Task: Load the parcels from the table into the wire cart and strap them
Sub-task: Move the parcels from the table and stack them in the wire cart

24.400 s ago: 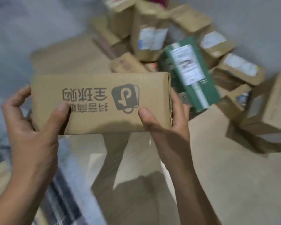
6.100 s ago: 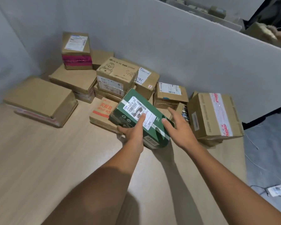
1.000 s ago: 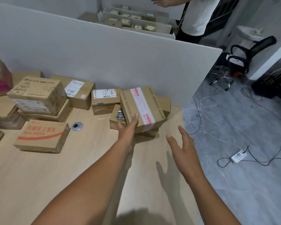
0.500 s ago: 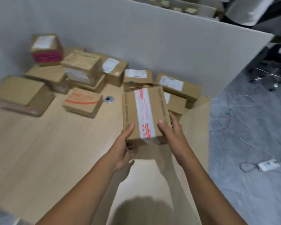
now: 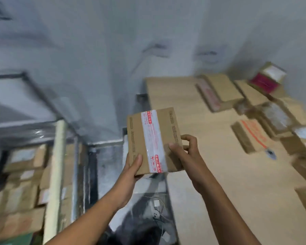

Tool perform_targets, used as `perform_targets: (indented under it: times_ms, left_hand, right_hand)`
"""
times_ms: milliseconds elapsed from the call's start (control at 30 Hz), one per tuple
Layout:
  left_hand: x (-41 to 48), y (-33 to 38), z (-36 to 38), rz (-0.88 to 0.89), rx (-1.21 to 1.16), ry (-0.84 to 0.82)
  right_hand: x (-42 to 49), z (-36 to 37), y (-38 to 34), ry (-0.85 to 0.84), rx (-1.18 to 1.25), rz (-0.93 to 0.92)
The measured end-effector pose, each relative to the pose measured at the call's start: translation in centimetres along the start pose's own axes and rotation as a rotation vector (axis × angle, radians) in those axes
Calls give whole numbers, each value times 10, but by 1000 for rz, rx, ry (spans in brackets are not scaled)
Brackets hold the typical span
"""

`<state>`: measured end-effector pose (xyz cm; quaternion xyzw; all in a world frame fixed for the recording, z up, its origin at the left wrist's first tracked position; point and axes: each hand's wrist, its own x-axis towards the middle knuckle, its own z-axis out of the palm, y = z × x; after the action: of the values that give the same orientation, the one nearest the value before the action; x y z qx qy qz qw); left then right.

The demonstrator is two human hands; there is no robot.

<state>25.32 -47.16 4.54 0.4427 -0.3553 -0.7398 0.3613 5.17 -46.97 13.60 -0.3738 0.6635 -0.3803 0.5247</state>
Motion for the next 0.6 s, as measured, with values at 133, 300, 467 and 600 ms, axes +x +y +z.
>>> perform_targets:
  times_ms: [133,300,467,600]
  left_hand:
    - [-40,2,-107,85,-150,281]
    - [-92,1,-217,152,-384,645]
    - [-121,-7,-300,161,-623,1011]
    - [-126,-31,-366,105,-634,1313]
  right_hand:
    - [40,139,-22,-284,-161,-44]
    - [57,313,-21,-597,-281,-66]
    - [89,454,3,-838,-472,-6]
    - [130,556,52,-1094,-604,54]
